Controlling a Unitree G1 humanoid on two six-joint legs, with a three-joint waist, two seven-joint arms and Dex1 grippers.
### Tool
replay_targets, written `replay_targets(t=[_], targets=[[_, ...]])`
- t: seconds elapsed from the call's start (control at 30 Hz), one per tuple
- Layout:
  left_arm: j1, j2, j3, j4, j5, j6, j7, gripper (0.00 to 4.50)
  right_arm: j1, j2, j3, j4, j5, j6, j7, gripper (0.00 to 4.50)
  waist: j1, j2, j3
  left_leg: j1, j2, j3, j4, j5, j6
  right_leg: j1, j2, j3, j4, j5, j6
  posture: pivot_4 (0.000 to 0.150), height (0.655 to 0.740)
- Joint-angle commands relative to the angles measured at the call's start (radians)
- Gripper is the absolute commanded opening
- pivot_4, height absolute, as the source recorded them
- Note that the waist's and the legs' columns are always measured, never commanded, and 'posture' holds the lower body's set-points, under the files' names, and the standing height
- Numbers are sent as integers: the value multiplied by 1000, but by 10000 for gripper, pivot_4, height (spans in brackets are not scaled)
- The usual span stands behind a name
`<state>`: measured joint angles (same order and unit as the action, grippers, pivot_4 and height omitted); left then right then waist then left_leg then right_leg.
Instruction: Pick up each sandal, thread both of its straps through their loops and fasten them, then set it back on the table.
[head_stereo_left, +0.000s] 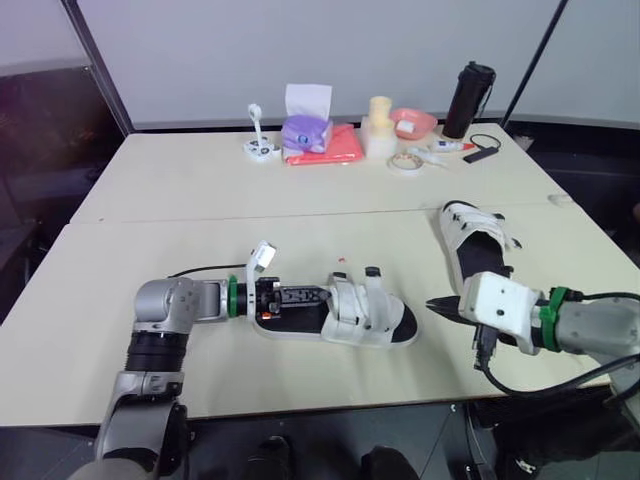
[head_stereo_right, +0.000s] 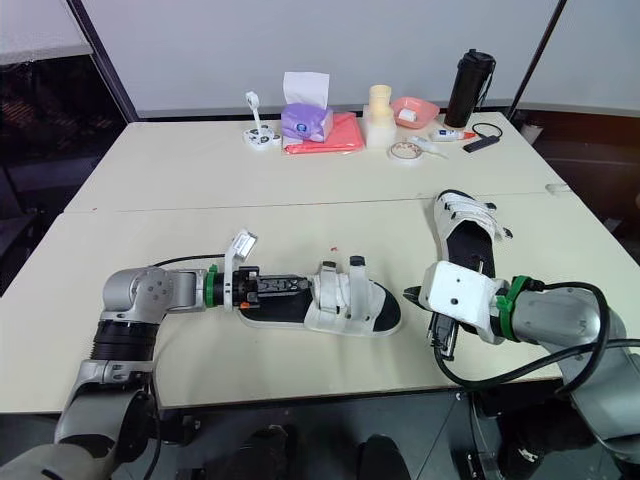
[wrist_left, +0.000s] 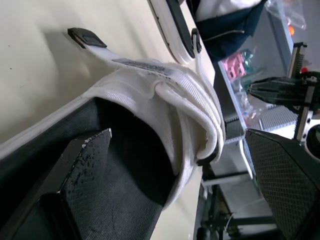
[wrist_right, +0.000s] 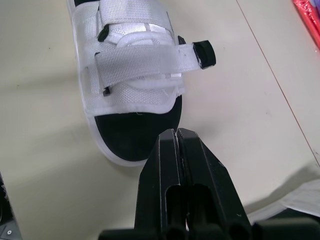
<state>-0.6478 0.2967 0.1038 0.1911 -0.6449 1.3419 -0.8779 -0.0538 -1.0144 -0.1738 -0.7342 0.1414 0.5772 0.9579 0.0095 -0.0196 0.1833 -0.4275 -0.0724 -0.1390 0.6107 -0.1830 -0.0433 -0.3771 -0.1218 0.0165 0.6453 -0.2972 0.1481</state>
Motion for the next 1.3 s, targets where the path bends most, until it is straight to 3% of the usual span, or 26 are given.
replay_targets(t=[0.03,0.8,0.9,1.1,1.13,1.3], targets=[[-10,-41,-2,46,-7,24,61,44399,-25,-19,-31,-48,16,10,-11,0,9,0,0,0,0,0,0,0,0,0,0,0,0,0,0,1500,7400],[-69,-201,18,69,-102,187,190,44399,-24,-18,-7,-58,26,29,-46,0,29,0,0,0,-1,3,0,0,0,3,-1,-1,-7,0,0,1500,7400],[-78,-238,24,100,-89,158,220,31890,-14,-18,-11,-64,26,33,-51,0,29,0,0,-1,-1,4,0,-1,0,3,-1,-1,-8,0,0,1500,7400],[-88,-286,82,145,-95,111,268,2647,6,-16,-15,-78,29,44,-62,0,31,1,0,-2,-1,3,0,-1,1,3,-1,-1,-8,0,0,1500,7400],[-87,-286,100,142,-103,109,270,227,11,-16,-16,-80,28,45,-64,0,31,1,0,-1,-1,3,0,-1,1,4,-1,-1,-9,0,0,1500,7400],[-80,-234,176,99,-172,118,224,227,16,-13,-11,-81,28,45,-70,0,25,1,0,-1,-2,4,1,-1,0,3,0,-1,-9,1,-2,1500,7400]])
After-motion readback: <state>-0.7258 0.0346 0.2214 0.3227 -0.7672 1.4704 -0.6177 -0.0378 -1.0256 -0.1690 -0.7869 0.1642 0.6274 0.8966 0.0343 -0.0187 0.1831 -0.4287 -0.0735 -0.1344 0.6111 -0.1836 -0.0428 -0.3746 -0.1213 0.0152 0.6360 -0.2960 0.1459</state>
